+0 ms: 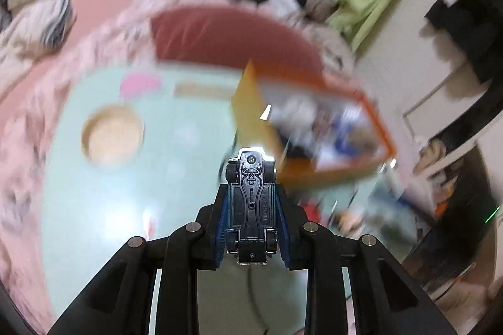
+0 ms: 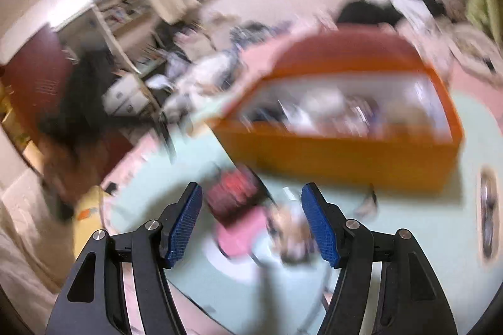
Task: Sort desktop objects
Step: 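Set the black toy car down with the left tool while the right tool grasps the lace cloth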
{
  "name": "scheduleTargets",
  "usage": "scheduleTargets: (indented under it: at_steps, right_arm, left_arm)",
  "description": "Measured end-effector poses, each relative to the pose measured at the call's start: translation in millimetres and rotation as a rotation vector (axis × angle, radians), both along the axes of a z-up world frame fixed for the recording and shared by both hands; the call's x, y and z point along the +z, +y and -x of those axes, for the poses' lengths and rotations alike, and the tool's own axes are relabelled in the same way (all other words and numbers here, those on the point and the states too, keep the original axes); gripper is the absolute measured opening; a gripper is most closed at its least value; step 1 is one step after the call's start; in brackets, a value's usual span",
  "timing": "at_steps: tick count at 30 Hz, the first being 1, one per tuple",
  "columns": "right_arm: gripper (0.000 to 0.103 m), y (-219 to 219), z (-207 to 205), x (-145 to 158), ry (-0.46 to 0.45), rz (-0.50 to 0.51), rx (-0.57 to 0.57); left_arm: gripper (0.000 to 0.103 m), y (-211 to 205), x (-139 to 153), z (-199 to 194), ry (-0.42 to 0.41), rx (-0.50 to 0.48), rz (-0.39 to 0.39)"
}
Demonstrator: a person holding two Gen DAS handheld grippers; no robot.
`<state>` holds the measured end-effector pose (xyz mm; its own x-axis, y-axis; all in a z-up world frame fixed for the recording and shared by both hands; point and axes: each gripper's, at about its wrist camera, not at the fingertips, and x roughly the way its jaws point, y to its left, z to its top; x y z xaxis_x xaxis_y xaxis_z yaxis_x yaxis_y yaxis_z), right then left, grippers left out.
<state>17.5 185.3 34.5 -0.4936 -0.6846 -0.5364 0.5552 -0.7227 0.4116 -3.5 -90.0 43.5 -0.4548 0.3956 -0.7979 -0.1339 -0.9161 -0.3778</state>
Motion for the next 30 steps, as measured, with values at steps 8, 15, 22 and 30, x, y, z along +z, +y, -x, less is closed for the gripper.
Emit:
scheduleTargets:
  at_steps: [8, 15, 22, 30]
  right_arm:
    - [0.064, -61.4, 89.4, 24.2, -0.112, -0.145, -0.045]
    - [0.039, -94.8, 140.1, -22.6, -0.404, -0.224, 0.023]
    - [0.025, -73.1, 131.3, -18.6, -0.332, -0.140, 0.003]
    - [0.025, -10.3, 65.5, 41.6, -0.017, 0.106, -0.037]
  left_arm:
    - [0.026, 35.8, -38.1, -16.3, -0.030, -0.028, -0.079]
    - [0.057, 52.3, -40.9, -24.3, 0.008, -0.077, -0.080]
    - [0.066, 22.4, -17.8, -38.4, 0.107, -0.021, -0.153]
    - [0.066, -7.4, 1.7, -39.4, 0.173, 0.052, -0.124]
